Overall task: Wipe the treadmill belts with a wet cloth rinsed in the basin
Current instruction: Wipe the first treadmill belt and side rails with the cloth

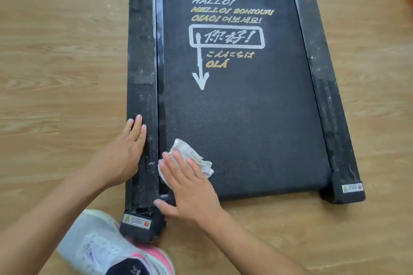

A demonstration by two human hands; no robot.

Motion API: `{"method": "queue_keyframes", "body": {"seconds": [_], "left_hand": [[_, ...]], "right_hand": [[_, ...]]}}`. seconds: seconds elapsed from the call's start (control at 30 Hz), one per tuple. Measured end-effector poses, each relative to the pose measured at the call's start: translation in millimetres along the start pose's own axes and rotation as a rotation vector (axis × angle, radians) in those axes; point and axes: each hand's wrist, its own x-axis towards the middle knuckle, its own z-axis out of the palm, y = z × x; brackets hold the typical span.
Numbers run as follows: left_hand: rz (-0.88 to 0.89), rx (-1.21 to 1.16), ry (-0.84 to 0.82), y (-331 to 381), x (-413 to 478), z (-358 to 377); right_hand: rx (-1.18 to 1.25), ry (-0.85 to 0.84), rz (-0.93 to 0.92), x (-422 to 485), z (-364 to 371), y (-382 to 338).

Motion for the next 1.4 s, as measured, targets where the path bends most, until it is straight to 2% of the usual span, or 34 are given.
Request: {"method": "queue_keyframes", "body": {"seconds": [0.07, 0.1, 0.2, 0.27, 0.33, 0.43, 0.6, 0.7, 0.77, 0.87, 0.93, 1.0, 1.07, 1.17, 1.2, 1.4], "left_hand": [[-0.016, -0.005, -0.006, -1.8, -1.3, 0.6], [-0.012, -0.018, 0.0, -3.1, -1.9, 1.3], [0.013, 0.018, 0.017, -8.9, -2.4, 5.9], [0.028, 0.042, -0.006, -11.7, -2.0, 7.0], [0.019, 0.065, -0.023, -11.2, -0.4, 4.6], [0.005, 0.146, -0.046, 0.7, -0.5, -0.8], [0.004, 0.13, -0.064, 0.3, -0.9, -3.0], [-0.017, 0.138, -0.073, 2.3, 2.4, -2.4], [-0.037, 0.14, -0.061, 6.5, 5.2, -1.2], [-0.052, 0.127, -0.05, 12.1, 4.2, -3.0], [-0.055, 0.116, -0.054, 14.2, 0.0, -4.5], [-0.059, 0.12, -0.052, 14.6, -3.0, -3.8], [-0.064, 0.127, -0.055, 15.7, -4.5, -5.2], [-0.069, 0.131, -0.059, 15.9, -3.2, -4.9], [-0.072, 0.129, -0.055, 15.5, -2.2, -4.3], [-0.076, 0.069, -0.068, 14.5, -1.4, -5.8]], "right_hand": [[-0.017, 0.036, 0.022, -16.2, -8.5, 46.3], [-0.013, 0.047, 0.099, -27.9, -17.4, 77.3], [-0.012, 0.065, 0.494, -87.6, -52.1, 182.9], [0.033, 0.05, 0.707, -130.7, -71.3, 228.5], [0.084, 0.052, 0.793, -141.2, -71.0, 233.7], [0.106, 0.11, 0.869, -113.8, -52.5, 180.2], [0.144, 0.032, 0.452, -23.2, -30.1, 36.1], [0.173, 0.017, 0.319, 7.3, -11.2, -32.9], [0.088, 0.022, 0.205, -0.9, 2.7, -40.1], [-0.045, 0.057, 0.04, -37.5, 7.3, 5.8], [-0.046, 0.079, 0.06, -65.2, 2.9, 51.8], [-0.075, 0.07, 0.191, -94.5, -4.5, 103.1], [-0.065, 0.051, 0.404, -127.5, -18.1, 153.6], [0.106, 0.167, 0.824, -161.2, -38.6, 198.9], [0.153, 0.199, 0.9, -160.7, -40.6, 202.8], [0.225, 0.434, 1.09, -139.3, -56.8, 199.3]]}}
